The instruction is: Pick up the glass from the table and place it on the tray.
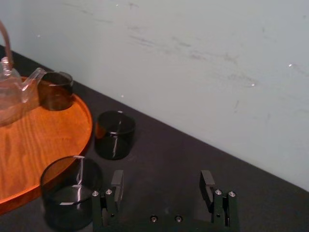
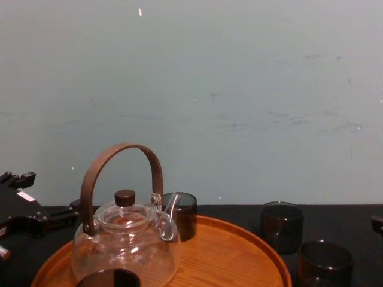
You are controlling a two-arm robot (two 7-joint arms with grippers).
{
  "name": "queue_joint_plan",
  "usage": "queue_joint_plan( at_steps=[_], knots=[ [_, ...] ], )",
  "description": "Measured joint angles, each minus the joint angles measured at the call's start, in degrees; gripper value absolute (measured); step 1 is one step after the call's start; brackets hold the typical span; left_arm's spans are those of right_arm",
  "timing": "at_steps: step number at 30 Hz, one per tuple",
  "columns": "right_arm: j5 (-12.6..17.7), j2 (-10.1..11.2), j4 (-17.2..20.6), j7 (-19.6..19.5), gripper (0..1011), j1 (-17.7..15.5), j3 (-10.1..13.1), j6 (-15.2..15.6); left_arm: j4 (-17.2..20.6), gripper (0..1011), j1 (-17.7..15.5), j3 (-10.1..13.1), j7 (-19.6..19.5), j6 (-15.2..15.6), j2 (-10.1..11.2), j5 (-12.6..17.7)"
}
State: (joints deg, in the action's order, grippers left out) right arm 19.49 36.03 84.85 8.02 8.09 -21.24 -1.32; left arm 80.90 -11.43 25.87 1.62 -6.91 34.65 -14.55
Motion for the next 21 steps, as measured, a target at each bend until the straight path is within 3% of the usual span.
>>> queue_joint_plan(
  at_steps=[12, 21],
  knots=[
    [0.7, 3.0, 3.6, 4.7, 1002, -2.8, 1.5, 4.2, 0.0, 1001, 0.0, 0.0, 0.0, 0.0, 0.0, 0.0],
    [0.2, 5.6, 5.0, 10.8, 1002, -4.0, 1.1, 5.9, 0.0, 1001, 0.0, 0.0, 0.0, 0.0, 0.0, 0.0]
  ],
)
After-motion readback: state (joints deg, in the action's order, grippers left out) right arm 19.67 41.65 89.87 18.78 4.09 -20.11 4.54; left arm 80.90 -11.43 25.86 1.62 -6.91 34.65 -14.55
